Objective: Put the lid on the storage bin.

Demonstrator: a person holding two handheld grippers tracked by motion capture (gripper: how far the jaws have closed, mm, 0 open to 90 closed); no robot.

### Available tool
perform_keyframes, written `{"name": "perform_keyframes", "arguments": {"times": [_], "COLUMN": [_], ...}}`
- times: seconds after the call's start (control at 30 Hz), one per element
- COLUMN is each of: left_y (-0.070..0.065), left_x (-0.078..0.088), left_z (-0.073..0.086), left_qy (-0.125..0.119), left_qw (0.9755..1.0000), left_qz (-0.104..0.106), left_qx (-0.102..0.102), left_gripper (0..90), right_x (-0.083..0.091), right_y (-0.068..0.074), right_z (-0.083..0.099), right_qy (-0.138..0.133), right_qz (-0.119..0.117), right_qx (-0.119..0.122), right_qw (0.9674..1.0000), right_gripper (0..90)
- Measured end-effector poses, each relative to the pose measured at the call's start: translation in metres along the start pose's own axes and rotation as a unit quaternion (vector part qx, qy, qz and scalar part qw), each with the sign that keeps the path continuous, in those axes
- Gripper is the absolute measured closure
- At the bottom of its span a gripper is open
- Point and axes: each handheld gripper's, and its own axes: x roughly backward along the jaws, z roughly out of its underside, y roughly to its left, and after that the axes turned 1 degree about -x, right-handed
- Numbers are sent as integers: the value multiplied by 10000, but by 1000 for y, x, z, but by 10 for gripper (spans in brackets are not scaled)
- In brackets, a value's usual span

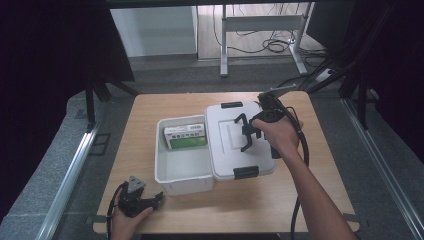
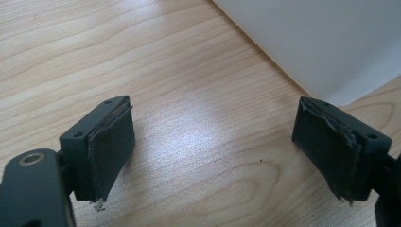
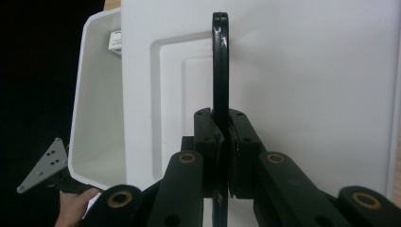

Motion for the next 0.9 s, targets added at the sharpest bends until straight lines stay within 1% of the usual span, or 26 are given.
{"name": "perform_keyframes", "arguments": {"times": [0.5, 0.57, 0.6, 0.9], "left_y": [0, 0, 0, -1], "left_x": [0, 0, 0, 0], "left_z": [0, 0, 0, 0], "left_qy": [3, 4, 4, 3], "left_qw": [10000, 10000, 10000, 10000], "left_qz": [6, 14, 12, 14], "left_qx": [-18, -5, -4, -6], "left_gripper": [137, 137, 137, 137], "right_x": [-11, -11, -10, -10], "right_y": [22, 23, 25, 34], "right_z": [-1, -1, -2, -3], "right_qy": [93, 100, 99, 122], "right_qz": [-154, -177, -167, -144], "right_qx": [131, 137, 148, 195], "right_qw": [9998, 9997, 9997, 9996], "right_gripper": [845, 845, 845, 845]}}
